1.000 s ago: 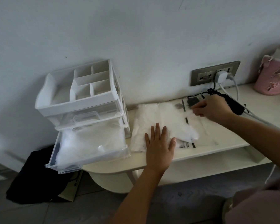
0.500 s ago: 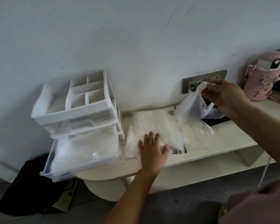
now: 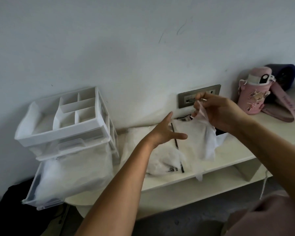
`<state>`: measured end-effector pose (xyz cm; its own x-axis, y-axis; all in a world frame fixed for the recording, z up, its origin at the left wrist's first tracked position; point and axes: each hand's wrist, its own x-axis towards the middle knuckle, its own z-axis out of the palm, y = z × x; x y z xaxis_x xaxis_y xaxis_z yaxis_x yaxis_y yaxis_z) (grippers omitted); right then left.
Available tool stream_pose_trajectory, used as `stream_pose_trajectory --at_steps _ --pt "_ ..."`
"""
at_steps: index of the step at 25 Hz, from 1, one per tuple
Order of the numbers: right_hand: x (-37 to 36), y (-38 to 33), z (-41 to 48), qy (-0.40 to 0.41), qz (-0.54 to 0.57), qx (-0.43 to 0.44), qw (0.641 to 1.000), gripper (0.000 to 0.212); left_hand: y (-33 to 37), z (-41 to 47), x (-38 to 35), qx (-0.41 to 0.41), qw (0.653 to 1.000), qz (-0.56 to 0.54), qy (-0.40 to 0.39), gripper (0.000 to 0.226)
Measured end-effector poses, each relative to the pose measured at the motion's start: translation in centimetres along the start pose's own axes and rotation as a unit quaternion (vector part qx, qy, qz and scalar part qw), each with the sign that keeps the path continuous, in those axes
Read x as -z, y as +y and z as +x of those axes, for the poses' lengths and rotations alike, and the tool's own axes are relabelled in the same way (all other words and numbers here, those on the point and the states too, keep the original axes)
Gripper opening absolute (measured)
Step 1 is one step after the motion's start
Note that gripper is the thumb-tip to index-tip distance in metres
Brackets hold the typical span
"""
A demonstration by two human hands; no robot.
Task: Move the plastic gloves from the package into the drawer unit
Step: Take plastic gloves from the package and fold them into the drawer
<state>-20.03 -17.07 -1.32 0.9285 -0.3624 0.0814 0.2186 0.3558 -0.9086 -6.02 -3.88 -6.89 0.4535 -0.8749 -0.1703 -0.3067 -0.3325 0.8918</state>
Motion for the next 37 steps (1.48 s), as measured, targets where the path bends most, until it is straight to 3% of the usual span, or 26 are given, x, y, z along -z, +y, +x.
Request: stream_pose_trajectory --at_steps 2,4,6,9,10,12,14,15,18,20,22,24,27,32,37 --pt "0.2 -0.1 -0.1 0.009 -0.004 0.016 1.000 0.023 -0.5 0.8 -0.3 -0.005 0.999 -0.033 -0.015 0.095" --pt "0.6 0.0 0.2 0.048 0.011 0.033 0.998 0.026 -1.0 1.6 -0.9 -0.019 0.997 -0.076 -0.020 0.060" --pt "1.4 0.2 0.9 0.127 0.051 0.055 0.989 0.031 -1.5 1.8 -1.3 -0.022 0.992 -0.122 -0.005 0.030" --pt "3.5 0.7 2.1 0.264 0.082 0.065 0.959 0.029 -2.3 1.8 -0.8 0.009 0.974 -0.227 0.022 0.009" --pt "4.1 1.1 2.4 0.304 0.027 0.060 0.950 0.025 -2.4 1.8 -0.5 0.024 0.966 -0.252 0.044 0.006" --pt "5.0 2.2 2.8 0.367 -0.220 0.050 0.902 0.015 -2.4 1.6 0.1 0.048 0.966 -0.235 0.097 0.012" --pt "4.1 2.9 2.4 0.335 -0.450 0.084 0.823 0.025 -2.6 1.5 0.8 0.047 0.979 -0.146 0.136 0.031" --pt "2.9 3.1 2.1 0.282 -0.507 0.102 0.808 0.032 -2.6 1.4 1.0 0.043 0.982 -0.103 0.151 0.040" --pt "-0.3 4.6 1.9 0.070 -0.574 0.045 0.815 0.059 -2.4 1.3 1.4 0.017 0.985 -0.014 0.168 0.056" --pt "-0.8 6.4 2.5 0.002 -0.606 0.014 0.795 0.055 -2.0 1.0 1.6 -0.006 0.987 0.004 0.159 0.057" --pt "-0.5 7.2 3.2 0.021 -0.595 0.017 0.803 0.023 -2.1 0.9 1.9 -0.024 0.988 0.005 0.153 0.056" --pt "-0.4 7.4 3.8 0.059 -0.567 0.013 0.821 0.010 -2.5 0.7 2.5 -0.026 0.983 0.010 0.180 0.051" --pt "-0.4 8.0 4.7 0.080 -0.581 0.007 0.810 0.011 -3.2 0.2 3.5 -0.050 0.966 0.065 0.245 0.042" --pt "0.9 9.3 5.9 0.134 -0.657 -0.039 0.741 0.012 -2.8 -1.4 5.6 -0.108 0.927 0.171 0.315 0.043" --pt "1.1 11.0 6.9 0.132 -0.637 -0.099 0.753 0.013 -0.3 -4.9 8.7 -0.180 0.895 0.238 0.332 0.031"
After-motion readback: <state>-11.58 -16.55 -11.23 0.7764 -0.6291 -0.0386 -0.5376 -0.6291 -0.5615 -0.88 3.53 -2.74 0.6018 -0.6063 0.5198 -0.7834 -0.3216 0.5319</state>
